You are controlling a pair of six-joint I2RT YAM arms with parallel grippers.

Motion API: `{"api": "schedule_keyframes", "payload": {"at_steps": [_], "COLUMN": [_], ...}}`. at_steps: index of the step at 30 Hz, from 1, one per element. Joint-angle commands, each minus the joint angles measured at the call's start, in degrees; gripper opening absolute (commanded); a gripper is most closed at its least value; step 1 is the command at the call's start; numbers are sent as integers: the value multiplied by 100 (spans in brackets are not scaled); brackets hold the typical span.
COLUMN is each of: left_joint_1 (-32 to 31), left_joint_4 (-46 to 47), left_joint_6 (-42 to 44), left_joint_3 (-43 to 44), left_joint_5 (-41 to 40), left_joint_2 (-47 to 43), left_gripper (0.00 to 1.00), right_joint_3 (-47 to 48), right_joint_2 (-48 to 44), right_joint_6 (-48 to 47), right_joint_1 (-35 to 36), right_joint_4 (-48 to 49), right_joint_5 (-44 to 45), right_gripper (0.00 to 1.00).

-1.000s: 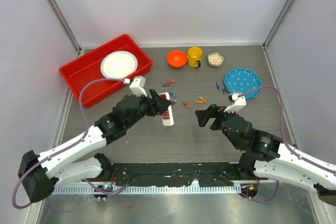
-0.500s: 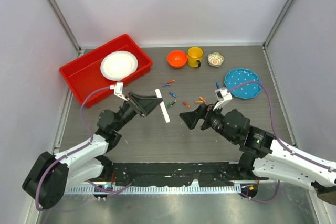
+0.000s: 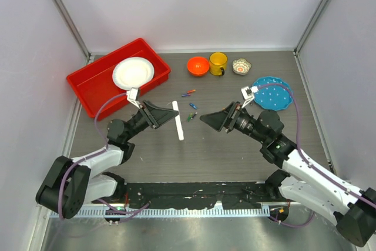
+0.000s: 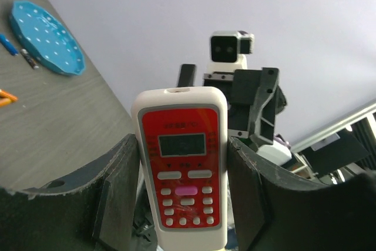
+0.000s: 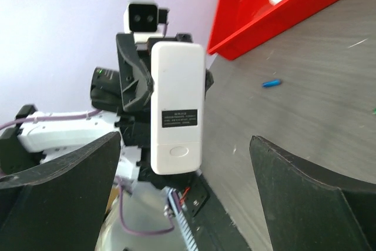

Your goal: Load the batteries into the remote control

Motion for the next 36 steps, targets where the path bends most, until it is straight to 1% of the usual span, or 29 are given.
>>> {"api": "schedule_keyframes", "payload": {"at_steps": [1,2,4,5,7,12,16,27,30,36], "left_joint_1": [26,26,35,26,26,-26,-114,-290,-308,-317], "left_joint_4": [1541,1532,1541,1541,1541,1532,1541,1541,1541,1541], "left_joint_6": [-358,-341,-305,-288,-235,-182,-130,-50,-42,-42], "left_joint_3": [288,306,359,359,359,420,491,526,517,500], "left_joint_5": [335,371,441,467,450,406,336,195,178,142], "left_joint_2": [-143,-152,-144,-135,-91,32,102,146,138,120], "left_gripper": [0,0,0,0,0,0,0,0,0,0], "right_joint_3": [-40,-5,187,311,356,224,268,365,408,549], "right_joint_2": [386,421,483,501,553,755,1019,1511,1617,1881], "right_joint_6": [538,381,64,-259,-464,-192,-184,-43,-34,-227], "right_joint_1": [-90,-82,-64,-21,59,173,418,762,841,982], "right_joint_4": [1455,1394,938,571,400,997,1129,1665,1780,1604], "right_joint_5": [-1380,-1415,-1407,-1328,-1301,-1442,-1363,-1055,-1081,-941], "right_gripper": [96,96,95,95,95,96,96,96,96,96]}}
